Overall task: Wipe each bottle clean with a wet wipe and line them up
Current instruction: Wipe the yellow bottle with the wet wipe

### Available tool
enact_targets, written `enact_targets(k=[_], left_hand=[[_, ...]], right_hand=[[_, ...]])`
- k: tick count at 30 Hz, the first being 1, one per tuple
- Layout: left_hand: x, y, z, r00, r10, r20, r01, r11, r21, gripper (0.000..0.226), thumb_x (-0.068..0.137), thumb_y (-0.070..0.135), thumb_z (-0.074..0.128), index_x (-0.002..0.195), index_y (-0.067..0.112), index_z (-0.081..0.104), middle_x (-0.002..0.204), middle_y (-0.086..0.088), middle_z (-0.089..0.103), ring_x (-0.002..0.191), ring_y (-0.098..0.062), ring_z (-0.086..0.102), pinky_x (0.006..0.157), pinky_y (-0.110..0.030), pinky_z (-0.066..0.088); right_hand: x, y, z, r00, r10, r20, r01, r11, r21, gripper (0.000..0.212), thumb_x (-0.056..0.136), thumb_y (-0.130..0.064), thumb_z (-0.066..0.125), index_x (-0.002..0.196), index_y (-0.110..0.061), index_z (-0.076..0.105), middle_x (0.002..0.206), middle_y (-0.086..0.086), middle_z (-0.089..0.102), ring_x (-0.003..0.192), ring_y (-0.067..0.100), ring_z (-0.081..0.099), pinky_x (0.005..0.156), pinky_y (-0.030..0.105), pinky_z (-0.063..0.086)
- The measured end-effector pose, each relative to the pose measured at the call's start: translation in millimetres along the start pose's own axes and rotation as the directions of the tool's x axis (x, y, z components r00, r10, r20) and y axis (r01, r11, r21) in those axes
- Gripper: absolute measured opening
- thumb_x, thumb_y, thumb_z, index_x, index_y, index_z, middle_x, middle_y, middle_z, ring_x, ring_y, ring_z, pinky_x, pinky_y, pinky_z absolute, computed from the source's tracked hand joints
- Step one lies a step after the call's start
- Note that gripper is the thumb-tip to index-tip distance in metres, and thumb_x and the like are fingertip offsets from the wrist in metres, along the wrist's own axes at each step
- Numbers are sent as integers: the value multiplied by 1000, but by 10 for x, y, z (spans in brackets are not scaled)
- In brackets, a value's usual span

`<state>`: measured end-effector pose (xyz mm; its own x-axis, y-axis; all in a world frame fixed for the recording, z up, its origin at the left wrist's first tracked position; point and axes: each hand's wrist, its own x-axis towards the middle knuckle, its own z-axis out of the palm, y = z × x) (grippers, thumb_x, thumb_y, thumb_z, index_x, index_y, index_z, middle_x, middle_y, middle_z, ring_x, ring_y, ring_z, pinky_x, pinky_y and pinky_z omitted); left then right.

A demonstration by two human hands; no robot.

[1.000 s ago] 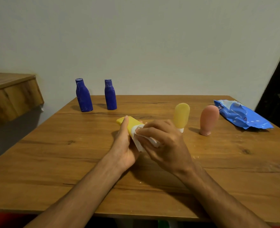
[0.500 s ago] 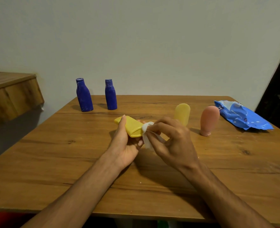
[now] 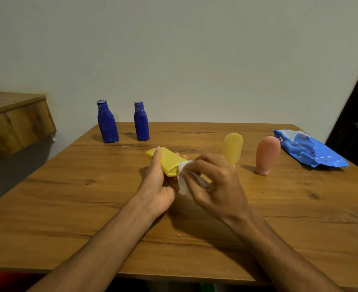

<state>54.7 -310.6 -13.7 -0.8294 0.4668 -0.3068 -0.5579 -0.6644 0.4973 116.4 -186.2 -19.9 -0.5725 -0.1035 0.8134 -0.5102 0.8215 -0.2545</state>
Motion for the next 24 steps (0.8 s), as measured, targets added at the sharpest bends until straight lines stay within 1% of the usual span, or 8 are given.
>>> enact_targets(k=[3, 8, 11, 14, 17, 20, 23, 24], left_hand=[[-13, 0, -8, 1000, -14, 0, 14, 999, 49, 57, 88, 53, 62, 126, 10, 59, 96, -14, 71, 82, -27, 71, 61, -42, 60], [-25, -13, 20, 1000, 16, -19, -15, 999, 32, 57, 90, 50, 60, 126, 6, 57, 106, -18, 68, 92, -27, 69, 69, -43, 60], [-22, 0, -4, 1000, -13, -8, 13, 998, 67, 58, 88, 55, 60, 125, 9, 61, 113, -18, 67, 95, -29, 68, 61, -42, 60], [-8, 2, -31, 999, -49, -4, 49, 992, 118, 60, 85, 60, 60, 124, 13, 63, 114, -17, 67, 99, -31, 67, 65, -43, 60], [-17, 0, -6, 1000, -26, 1, 26, 998, 61, 57, 87, 54, 61, 124, 10, 61, 106, -17, 68, 92, -29, 69, 65, -43, 60], [1, 19, 2, 999, 42, -22, -40, 997, 69, 54, 92, 51, 56, 124, 7, 57, 91, -15, 71, 83, -22, 66, 78, -36, 56], [-14, 30, 23, 998, 60, 7, -61, 991, 123, 56, 94, 54, 49, 126, 8, 52, 85, -12, 68, 61, -17, 58, 45, -24, 43], [-9, 27, 20, 998, 57, 9, -58, 990, 129, 57, 94, 54, 48, 128, 8, 51, 87, -12, 66, 59, -17, 56, 41, -23, 40]], right_hand=[[-10, -26, 8, 997, -62, 45, 61, 998, 20, 18, 84, -28, 59, 87, -14, 70, 87, 0, 66, 84, 8, 55, 72, 29, 48], [18, -12, -10, 996, -5, -87, 4, 1000, -16, 16, 83, -25, 61, 82, -11, 68, 82, 0, 65, 76, 10, 56, 63, 35, 49], [3, -40, 17, 994, -100, -31, 100, 995, 14, 18, 85, -27, 62, 90, -11, 70, 90, 3, 67, 85, 14, 59, 68, 34, 51], [0, -53, 19, 987, -160, 3, 160, 987, 1, 20, 85, -28, 62, 92, -11, 71, 91, 4, 67, 88, 13, 57, 70, 32, 51], [1, -14, 5, 994, -112, -8, 113, 994, 5, 17, 85, -27, 62, 89, -12, 71, 89, 2, 67, 85, 12, 58, 69, 36, 51], [8, 53, -15, 997, 21, -75, -22, 1000, -4, 10, 83, -20, 65, 83, -10, 68, 85, 1, 65, 77, 11, 57, 63, 41, 51], [20, 88, -54, 978, 137, -160, -137, 990, 6, 16, 84, -26, 63, 83, -11, 68, 83, -1, 64, 75, 10, 57, 63, 39, 53], [21, 90, -64, 972, 148, -182, -149, 989, 11, 19, 84, -29, 61, 84, -11, 68, 83, -3, 63, 75, 8, 56, 64, 37, 53]])
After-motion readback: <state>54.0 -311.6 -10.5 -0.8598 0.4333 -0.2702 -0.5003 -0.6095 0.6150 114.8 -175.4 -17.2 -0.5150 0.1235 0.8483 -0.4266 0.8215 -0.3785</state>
